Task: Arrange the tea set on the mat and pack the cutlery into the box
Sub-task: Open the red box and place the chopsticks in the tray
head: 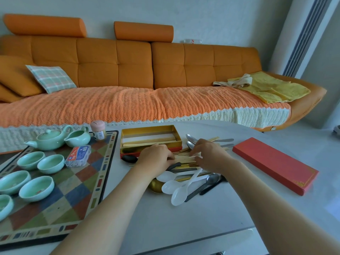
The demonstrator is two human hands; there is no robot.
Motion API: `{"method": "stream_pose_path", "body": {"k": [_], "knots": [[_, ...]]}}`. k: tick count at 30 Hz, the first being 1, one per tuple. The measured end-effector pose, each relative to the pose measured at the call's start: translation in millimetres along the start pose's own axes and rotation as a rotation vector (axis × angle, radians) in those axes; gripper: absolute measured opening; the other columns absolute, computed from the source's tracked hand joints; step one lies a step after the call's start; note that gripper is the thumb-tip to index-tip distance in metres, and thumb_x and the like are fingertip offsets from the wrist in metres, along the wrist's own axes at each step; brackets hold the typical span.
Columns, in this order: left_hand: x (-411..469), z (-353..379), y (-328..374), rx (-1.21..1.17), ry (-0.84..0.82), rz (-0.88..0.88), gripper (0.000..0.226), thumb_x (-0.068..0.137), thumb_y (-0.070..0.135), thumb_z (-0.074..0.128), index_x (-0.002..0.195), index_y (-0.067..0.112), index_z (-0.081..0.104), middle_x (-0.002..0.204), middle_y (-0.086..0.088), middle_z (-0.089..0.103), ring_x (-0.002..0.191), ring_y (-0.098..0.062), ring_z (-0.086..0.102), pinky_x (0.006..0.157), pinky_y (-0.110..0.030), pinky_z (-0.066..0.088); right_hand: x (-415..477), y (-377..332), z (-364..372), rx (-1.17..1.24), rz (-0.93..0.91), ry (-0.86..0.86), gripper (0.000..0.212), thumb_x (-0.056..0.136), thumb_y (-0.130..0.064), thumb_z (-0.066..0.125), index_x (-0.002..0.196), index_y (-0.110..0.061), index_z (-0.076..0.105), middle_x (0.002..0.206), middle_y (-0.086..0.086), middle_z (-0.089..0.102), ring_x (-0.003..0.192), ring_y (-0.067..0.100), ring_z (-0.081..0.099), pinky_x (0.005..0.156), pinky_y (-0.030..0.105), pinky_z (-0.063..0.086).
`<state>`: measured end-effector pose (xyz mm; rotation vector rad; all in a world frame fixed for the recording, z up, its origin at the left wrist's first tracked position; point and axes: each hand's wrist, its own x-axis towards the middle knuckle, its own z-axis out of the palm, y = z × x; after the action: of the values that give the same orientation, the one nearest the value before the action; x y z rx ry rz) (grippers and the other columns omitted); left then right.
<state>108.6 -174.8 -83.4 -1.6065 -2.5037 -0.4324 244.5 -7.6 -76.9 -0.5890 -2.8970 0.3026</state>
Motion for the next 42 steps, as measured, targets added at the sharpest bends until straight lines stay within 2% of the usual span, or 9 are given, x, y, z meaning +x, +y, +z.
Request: {"method": "stream_pose_path", "body": {"k": [3,6,11,15,21,24,28,34,42], "knots": [[-0.5,-3.4,-1.6,0.041,0.005,0.055,0.028,0.098,0.039,0.053,0.116,0.030,0.072,0.113,0.008,0.067,0.102,-0.017,0.060,0.078,-0.030,0.049,0.7,-3.3,0.5,0.022,-0.006,-0.017,0.036,0.086,-0.014,0.057,0.110,-0.036,0.073,0.125,-0.016,0.053,0.100,0.009,0.056,0.084,0.026,0.051],[-3.9,-5.3,-4.3,0.020,0.038,0.042,0.021,0.097,0.035,0.055,0.109,0.030,0.071,0.106,0.009,0.067,0.094,-0.016,0.061,0.077,-0.032,0.051,1.1,-3.6,0.0,0.014,-0.025,-0.001,0.027,0.087,-0.020,0.060,0.106,-0.035,0.074,0.123,-0.017,0.054,0.095,0.005,0.054,0.081,0.024,0.050],[-4.5,-19.3,-21.1,-0.174,0.104,-0.081,0.012,0.098,0.029,0.055,0.099,0.028,0.067,0.091,0.013,0.064,0.070,-0.005,0.055,0.057,-0.023,0.042,3.3,-5.7,-0.3,0.074,-0.042,0.090,0.019,0.092,-0.026,0.061,0.104,-0.029,0.074,0.107,-0.012,0.059,0.089,0.011,0.059,0.077,0.027,0.051],[-7.0,-34.9,-45.0,-0.308,0.222,-0.179,0.010,0.098,0.026,0.055,0.097,0.028,0.065,0.087,0.015,0.062,0.070,-0.005,0.057,0.057,-0.023,0.041,12.3,-11.8,-3.1,0.129,-0.085,0.198,0.021,0.098,-0.019,0.055,0.109,-0.020,0.073,0.084,-0.013,0.054,0.071,0.004,0.051,0.062,0.014,0.037],[-13.4,-37.3,-86.5,-0.365,0.347,-0.363,0.010,0.097,0.023,0.056,0.099,0.027,0.065,0.090,0.011,0.061,0.086,-0.012,0.058,0.066,-0.026,0.040,37.6,-42.9,4.0,0.210,-0.135,0.298,0.028,0.101,-0.012,0.046,0.118,-0.016,0.068,0.098,-0.009,0.055,0.086,0.012,0.056,0.077,0.023,0.043],[-18.9,-32.6,-99.4,-0.245,0.363,-0.355,0.021,0.095,0.018,0.058,0.115,0.019,0.063,0.103,0.003,0.055,0.103,-0.022,0.053,0.083,-0.032,0.042,55.8,-57.8,11.8,0.226,-0.136,0.315,0.028,0.100,-0.010,0.047,0.115,-0.014,0.070,0.100,-0.006,0.056,0.089,0.016,0.056,0.079,0.025,0.042],[-26.1,-26.5,-103.0,-0.076,0.252,-0.206,0.035,0.097,0.026,0.056,0.132,0.021,0.057,0.129,0.004,0.053,0.122,-0.020,0.046,0.101,-0.035,0.036,76.7,-67.7,24.6,0.131,-0.066,0.292,0.030,0.100,-0.011,0.045,0.114,-0.019,0.071,0.107,0.002,0.063,0.099,0.025,0.056,0.089,0.039,0.044],[-23.1,-11.9,-105.7,0.022,-0.010,-0.124,0.048,0.099,0.044,0.045,0.144,0.028,0.043,0.147,0.007,0.046,0.136,-0.017,0.037,0.110,-0.040,0.030,89.8,-74.8,33.0,-0.018,0.033,0.172,0.039,0.097,-0.009,0.042,0.121,-0.029,0.065,0.117,-0.001,0.061,0.109,0.023,0.050,0.097,0.041,0.034],[-18.0,-9.3,-102.3,0.086,0.029,-0.091,0.050,0.097,0.043,0.047,0.145,0.027,0.041,0.149,0.007,0.043,0.137,-0.017,0.035,0.113,-0.038,0.022,71.4,-77.8,27.4,0.103,-0.111,0.198,0.034,0.096,-0.019,0.044,0.118,-0.020,0.069,0.118,0.000,0.065,0.111,0.020,0.057,0.095,0.034,0.044]]}}
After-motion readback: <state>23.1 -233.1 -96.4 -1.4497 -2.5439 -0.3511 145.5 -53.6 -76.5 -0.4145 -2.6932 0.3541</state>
